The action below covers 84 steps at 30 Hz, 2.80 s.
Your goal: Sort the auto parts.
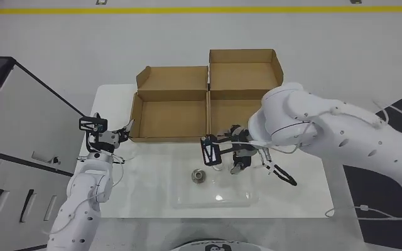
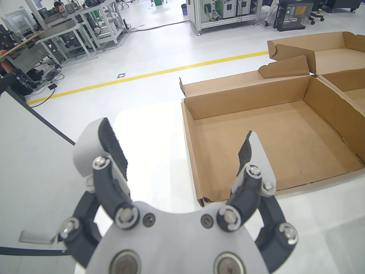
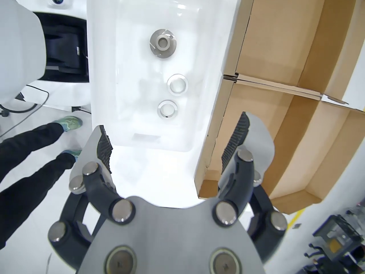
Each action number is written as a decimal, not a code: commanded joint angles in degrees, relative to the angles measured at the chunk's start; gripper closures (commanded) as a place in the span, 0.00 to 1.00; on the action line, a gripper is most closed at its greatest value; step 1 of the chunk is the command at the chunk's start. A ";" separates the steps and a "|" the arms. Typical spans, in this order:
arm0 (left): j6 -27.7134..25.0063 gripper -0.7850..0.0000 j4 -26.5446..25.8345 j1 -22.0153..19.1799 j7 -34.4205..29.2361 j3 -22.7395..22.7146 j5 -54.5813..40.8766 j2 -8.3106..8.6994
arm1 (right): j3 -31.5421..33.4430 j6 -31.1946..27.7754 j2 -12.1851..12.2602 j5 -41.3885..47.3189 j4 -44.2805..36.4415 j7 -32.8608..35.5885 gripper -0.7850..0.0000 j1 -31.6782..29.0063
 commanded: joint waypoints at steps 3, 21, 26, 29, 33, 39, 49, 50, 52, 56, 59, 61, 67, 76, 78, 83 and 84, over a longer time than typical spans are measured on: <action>0.00 0.00 0.00 0.00 0.00 0.00 0.00 0.00 | -1.29 -1.15 -0.01 -3.14 -1.38 -1.13 0.00 1.15; 0.00 0.00 0.00 0.00 0.00 0.00 0.00 0.00 | -1.29 -5.44 -0.08 -16.23 -3.72 -5.40 0.00 -3.02; 0.00 0.00 0.00 0.00 0.00 0.00 0.00 0.00 | -1.29 -7.36 0.20 -19.82 -3.62 -7.31 0.00 -4.23; 0.00 0.00 0.00 0.00 0.00 0.00 0.00 0.00 | -1.29 -7.36 0.20 -19.82 -3.62 -7.31 0.00 -4.23; 0.00 0.00 0.00 0.00 0.00 0.00 0.00 0.00 | -1.29 -7.36 0.20 -19.82 -3.62 -7.31 0.00 -4.23; 0.00 0.00 0.00 0.00 0.00 0.00 0.00 0.00 | -1.29 -7.36 0.20 -19.82 -3.62 -7.31 0.00 -4.23; 0.00 0.00 0.00 0.00 0.00 0.00 0.00 0.00 | -1.29 -9.76 0.31 -18.39 -1.26 -9.71 0.00 -6.67; 0.00 0.00 0.00 0.00 0.00 0.00 0.00 0.00 | -1.29 -9.76 0.31 -18.39 -1.26 -9.71 0.00 -6.67; 0.00 0.00 0.00 0.00 0.00 0.00 0.00 0.00 | -1.29 -9.76 0.31 -18.39 -1.26 -9.71 0.00 -6.67; 0.00 0.00 0.00 0.00 0.00 0.00 0.00 0.00 | -1.29 -9.76 0.31 -18.39 -1.26 -9.71 0.00 -6.67; 0.00 0.00 0.00 0.00 0.00 0.00 0.00 0.00 | -1.29 -9.76 0.31 -18.39 -1.26 -9.71 0.00 -6.67; 0.00 0.00 0.00 0.00 0.00 0.00 0.00 0.00 | -1.29 -9.76 0.31 -18.39 -1.26 -9.71 0.00 -6.67; 0.00 0.00 0.00 0.00 0.00 0.00 0.00 0.00 | -1.29 -11.10 0.14 -21.15 -2.04 -11.10 0.00 -6.98; 0.00 0.00 0.00 0.00 0.00 0.00 0.00 0.00 | -1.29 -27.06 -1.53 -39.62 2.45 -27.04 0.00 -7.76; 0.00 0.00 0.00 0.00 0.00 0.00 0.00 0.00 | -1.29 -27.06 -1.97 -40.61 2.44 -27.04 0.00 -8.26; 0.00 0.00 0.00 0.00 0.00 0.00 0.00 0.00 | -1.29 -27.06 -1.97 -40.61 2.44 -27.04 0.00 -8.26; 0.00 0.00 0.00 0.00 0.00 0.00 0.00 0.00 | -1.29 -27.06 -1.97 -40.61 2.44 -27.04 0.00 -8.26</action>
